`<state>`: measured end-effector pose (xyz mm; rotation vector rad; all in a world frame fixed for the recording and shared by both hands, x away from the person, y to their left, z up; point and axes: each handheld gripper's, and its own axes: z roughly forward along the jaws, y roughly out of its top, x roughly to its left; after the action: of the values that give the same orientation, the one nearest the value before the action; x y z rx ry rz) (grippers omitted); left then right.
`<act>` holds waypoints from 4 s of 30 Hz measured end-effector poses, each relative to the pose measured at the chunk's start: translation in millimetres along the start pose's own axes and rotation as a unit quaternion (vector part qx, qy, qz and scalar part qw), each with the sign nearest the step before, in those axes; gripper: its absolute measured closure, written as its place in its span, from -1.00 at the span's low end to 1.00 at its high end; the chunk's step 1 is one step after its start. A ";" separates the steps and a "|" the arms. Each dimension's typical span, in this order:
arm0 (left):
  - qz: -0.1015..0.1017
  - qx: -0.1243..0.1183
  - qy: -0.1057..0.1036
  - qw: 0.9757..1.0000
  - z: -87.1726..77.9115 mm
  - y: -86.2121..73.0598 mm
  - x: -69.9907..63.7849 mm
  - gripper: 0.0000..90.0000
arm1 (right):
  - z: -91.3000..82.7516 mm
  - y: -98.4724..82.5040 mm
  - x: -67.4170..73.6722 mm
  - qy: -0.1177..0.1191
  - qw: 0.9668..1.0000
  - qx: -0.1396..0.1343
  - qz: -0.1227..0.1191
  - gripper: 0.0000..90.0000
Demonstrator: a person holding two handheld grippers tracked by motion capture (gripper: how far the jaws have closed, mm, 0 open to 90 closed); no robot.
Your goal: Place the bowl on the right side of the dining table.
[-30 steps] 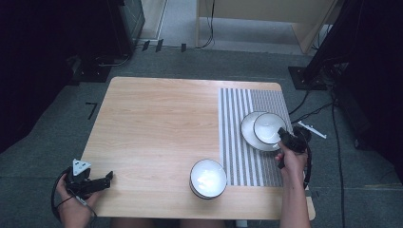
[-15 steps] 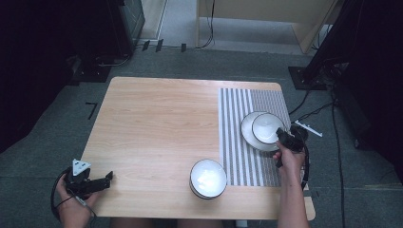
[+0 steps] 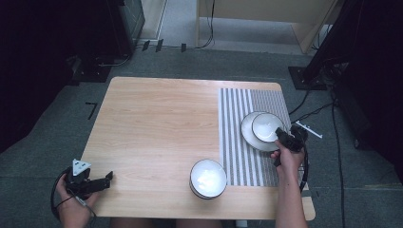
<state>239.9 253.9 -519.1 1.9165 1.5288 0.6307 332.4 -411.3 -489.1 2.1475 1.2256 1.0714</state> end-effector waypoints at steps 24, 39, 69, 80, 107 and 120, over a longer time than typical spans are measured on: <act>-0.001 0.000 -0.001 1.000 -0.1 -0.1 0.2 -1.00 | -6.0 -1.0 7.1 0.059 0.997 -0.041 -0.030 -0.54; 0.000 0.000 0.001 1.000 0.1 0.0 -0.1 -1.00 | -14.6 -1.7 5.0 0.096 0.993 -0.050 -0.041 -1.00; -0.004 -0.001 0.001 1.000 -0.6 -0.3 0.2 -1.00 | -33.9 -10.6 -2.7 0.098 0.992 -0.053 -0.067 -1.00; -0.007 -0.003 -0.002 1.000 -0.9 -0.4 0.9 -1.00 | -45.1 -13.2 -11.6 0.094 0.991 -0.057 -0.072 -1.00; -0.010 -0.003 0.000 1.000 -0.4 0.1 0.6 -1.00 | -62.7 -26.2 -31.5 0.087 0.991 -0.055 -0.081 -1.00; -0.006 -0.001 0.002 1.000 -0.2 0.2 0.3 -1.00 | -71.0 -34.1 -32.6 0.076 0.991 -0.052 -0.096 -1.00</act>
<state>240.1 254.2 -518.8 1.9043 1.5404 0.6316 248.0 -422.0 -483.1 1.8561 1.3819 1.2024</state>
